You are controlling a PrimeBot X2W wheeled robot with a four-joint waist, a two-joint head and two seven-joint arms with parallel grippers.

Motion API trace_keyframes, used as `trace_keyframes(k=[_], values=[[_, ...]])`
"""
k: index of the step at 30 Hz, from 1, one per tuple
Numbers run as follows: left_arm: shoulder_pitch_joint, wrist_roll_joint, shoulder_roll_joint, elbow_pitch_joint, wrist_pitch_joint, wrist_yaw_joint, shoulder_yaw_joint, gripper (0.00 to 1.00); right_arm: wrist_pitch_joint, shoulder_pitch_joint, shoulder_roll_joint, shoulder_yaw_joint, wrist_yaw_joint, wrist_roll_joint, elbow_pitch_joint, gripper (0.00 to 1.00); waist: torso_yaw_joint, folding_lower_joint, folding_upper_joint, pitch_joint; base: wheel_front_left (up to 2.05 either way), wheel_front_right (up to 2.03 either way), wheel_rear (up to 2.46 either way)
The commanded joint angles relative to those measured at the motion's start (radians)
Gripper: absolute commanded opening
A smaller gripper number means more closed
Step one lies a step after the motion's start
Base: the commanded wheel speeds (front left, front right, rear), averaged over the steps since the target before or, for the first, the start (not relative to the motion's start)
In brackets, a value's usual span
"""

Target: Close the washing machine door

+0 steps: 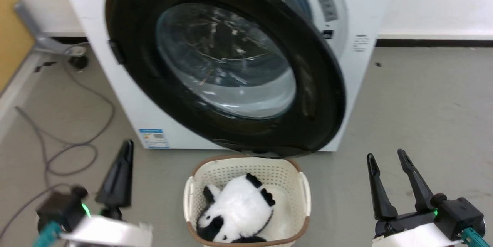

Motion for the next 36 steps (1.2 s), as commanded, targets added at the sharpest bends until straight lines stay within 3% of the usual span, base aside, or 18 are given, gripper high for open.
trace_keyframes(k=[1, 3, 4, 5, 15, 16, 17, 29, 36], values=[[0.034, 0.037, -0.027, -0.018, -0.004, -0.012, 0.011, 0.0, -0.003, 0.014, 0.002, -0.002, 0.001, 0.007, -0.004, 1.0, 0.026, 0.0, 0.0, -0.003, 0.0, 0.0, 0.0], [0.07, 0.109, -0.057, -0.034, -0.004, -0.024, 0.022, 0.0, -0.003, 0.017, 0.002, 0.001, 0.001, 0.008, -0.005, 1.0, 0.039, 0.0, 0.0, -0.002, 0.0, 0.0, 0.0], [0.087, 0.146, -0.067, -0.03, -0.004, -0.026, 0.019, 0.35, -0.003, 0.018, 0.002, 0.002, 0.001, 0.009, -0.004, 1.0, 0.045, 0.0, 0.0, -0.002, 0.0, 0.0, 0.0], [0.1, 0.177, -0.08, -0.024, -0.004, -0.026, 0.016, 1.0, -0.003, 0.02, 0.002, 0.003, 0.001, 0.009, -0.004, 1.0, 0.05, 0.0, 0.0, -0.003, 0.0, 0.0, 0.0], [0.122, 0.292, -0.161, 0.008, -0.004, -0.06, 0.041, 1.0, -0.003, -0.007, -0.02, 0.034, 0.001, 0.003, 0.014, 1.0, 0.069, 0.0, 0.0, 0.021, 0.0, 0.0, 0.0], [0.12, 0.3, -0.163, 0.009, -0.004, -0.064, 0.04, 1.0, -0.003, -0.011, -0.03, 0.044, 0.001, 0.007, 0.019, 0.77, 0.069, 0.0, 0.0, 0.025, 0.0, 0.0, 0.0], [0.118, 0.307, -0.167, 0.008, -0.004, -0.067, 0.041, 1.0, -0.003, -0.017, -0.042, 0.059, 0.001, 0.013, 0.025, 0.0, 0.069, 0.0, 0.0, 0.031, 0.0, 0.0, 0.0], [0.059, 0.34, -0.203, 0.01, -0.004, -0.084, 0.03, 1.0, -0.003, -0.193, -0.199, 0.224, 0.001, 0.052, 0.078, 0.0, 0.099, 0.0, 0.0, 0.147, 0.0, 0.0, 0.0], [0.015, 0.345, -0.213, 0.005, -0.004, -0.087, 0.033, 1.0, 0.037, -0.397, -0.288, 0.284, 0.001, 0.124, 0.155, 0.0, 0.121, 0.0, 0.0, 0.234, 0.0, 0.0, 0.0]])
